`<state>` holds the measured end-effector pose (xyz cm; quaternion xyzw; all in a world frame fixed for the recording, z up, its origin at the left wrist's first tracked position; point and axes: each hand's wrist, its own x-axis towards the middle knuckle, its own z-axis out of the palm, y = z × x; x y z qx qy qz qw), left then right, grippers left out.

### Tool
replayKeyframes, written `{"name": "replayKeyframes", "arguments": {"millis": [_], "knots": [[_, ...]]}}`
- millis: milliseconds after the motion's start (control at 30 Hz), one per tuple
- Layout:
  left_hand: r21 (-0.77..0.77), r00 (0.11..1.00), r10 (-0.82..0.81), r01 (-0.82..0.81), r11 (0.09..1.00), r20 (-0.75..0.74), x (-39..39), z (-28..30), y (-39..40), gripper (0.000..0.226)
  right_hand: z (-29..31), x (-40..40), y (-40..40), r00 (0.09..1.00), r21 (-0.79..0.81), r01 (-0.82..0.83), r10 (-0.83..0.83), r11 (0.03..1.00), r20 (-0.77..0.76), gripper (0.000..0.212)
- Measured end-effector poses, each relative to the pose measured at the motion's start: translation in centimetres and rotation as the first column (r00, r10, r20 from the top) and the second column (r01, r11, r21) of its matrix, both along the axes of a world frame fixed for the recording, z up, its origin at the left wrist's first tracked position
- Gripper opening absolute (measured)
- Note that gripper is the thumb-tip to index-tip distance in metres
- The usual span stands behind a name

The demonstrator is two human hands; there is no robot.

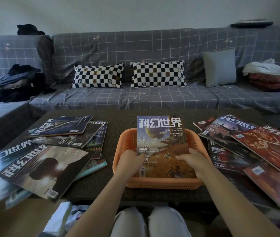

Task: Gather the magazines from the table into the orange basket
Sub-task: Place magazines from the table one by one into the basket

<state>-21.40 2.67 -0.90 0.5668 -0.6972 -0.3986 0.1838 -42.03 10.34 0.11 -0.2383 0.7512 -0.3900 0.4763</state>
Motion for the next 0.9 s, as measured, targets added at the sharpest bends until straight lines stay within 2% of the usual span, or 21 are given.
{"name": "replayKeyframes", "arguments": {"millis": [167, 401, 467, 534, 601, 634, 735, 901], "knots": [[0.012, 1.000, -0.012, 0.012, 1.000, 0.016, 0.0, 0.4, 0.2, 0.041, 0.1, 0.2, 0.2, 0.996, 0.021, -0.087, 0.087, 0.996, -0.024, 0.045], [-0.022, 0.999, 0.004, -0.003, 1.000, 0.044, 0.0, 0.7, 0.8, 0.037, 0.1, 0.5, 0.2, 0.998, 0.013, -0.030, 0.030, 0.999, -0.057, 0.053], [-0.025, 1.000, -0.012, 0.013, 1.000, 0.024, 0.0, 0.9, 1.1, 0.032, 0.1, 0.7, 0.4, 0.996, -0.039, 0.011, -0.015, 0.999, -0.089, 0.060], [-0.061, 0.999, -0.020, 0.019, 0.998, -0.030, 0.0, 1.2, 1.5, 0.019, 0.2, 1.0, 0.6, 0.977, -0.145, 0.025, -0.055, 0.989, -0.206, 0.068], [-0.131, 0.996, -0.005, -0.007, 0.991, -0.094, 0.1, 1.6, 1.9, 0.008, 0.5, 1.7, 0.9, 0.937, -0.269, -0.031, -0.066, 0.963, -0.344, 0.061], [-0.161, 0.992, 0.007, -0.027, 0.987, -0.122, 0.3, 1.9, 2.1, 0.010, 0.8, 2.4, 1.0, 0.926, -0.326, -0.063, -0.067, 0.943, -0.371, 0.057], [-0.211, 0.979, 0.037, -0.081, 0.974, -0.202, 1.4, 2.6, 2.2, 0.044, 1.8, 5.0, 0.9, 0.938, -0.433, -0.127, -0.034, 0.892, -0.346, 0.057], [-0.249, 0.927, 0.113, -0.212, 0.945, -0.359, 5.7, 3.3, 1.2, 0.046, 3.5, 10.9, -0.8, 0.930, -0.521, -0.262, 0.069, 0.812, -0.360, 0.038]]}}
